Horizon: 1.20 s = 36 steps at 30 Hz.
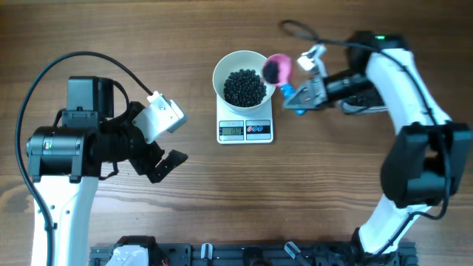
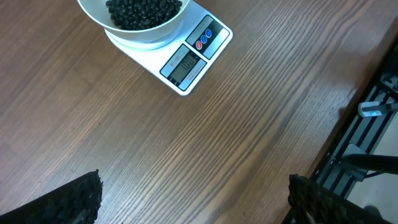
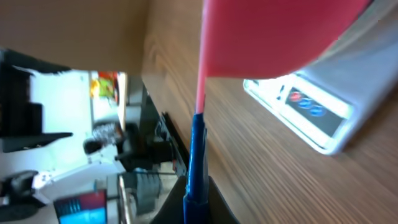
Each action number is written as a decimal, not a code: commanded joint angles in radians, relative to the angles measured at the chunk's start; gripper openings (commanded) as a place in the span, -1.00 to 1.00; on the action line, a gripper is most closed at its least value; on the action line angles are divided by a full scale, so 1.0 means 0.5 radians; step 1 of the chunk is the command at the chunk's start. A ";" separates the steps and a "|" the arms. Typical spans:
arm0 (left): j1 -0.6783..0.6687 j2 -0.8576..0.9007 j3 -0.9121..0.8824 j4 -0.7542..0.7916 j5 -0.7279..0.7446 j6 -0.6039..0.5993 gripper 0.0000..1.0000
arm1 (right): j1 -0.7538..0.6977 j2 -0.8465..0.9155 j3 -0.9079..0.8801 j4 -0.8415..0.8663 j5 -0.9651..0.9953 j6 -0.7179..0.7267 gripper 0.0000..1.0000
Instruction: Scoop item into bowl and weigh 150g on scale
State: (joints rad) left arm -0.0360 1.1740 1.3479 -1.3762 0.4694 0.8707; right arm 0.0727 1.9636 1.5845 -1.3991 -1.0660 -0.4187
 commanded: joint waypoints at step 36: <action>0.017 -0.018 0.035 0.005 0.018 0.031 1.00 | 0.668 -0.049 0.421 0.296 1.813 0.628 -0.91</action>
State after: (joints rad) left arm -0.0360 1.1740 1.3479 -1.3762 0.4694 0.8707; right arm 0.4026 1.9633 1.7611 -1.2518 -0.2245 -0.1078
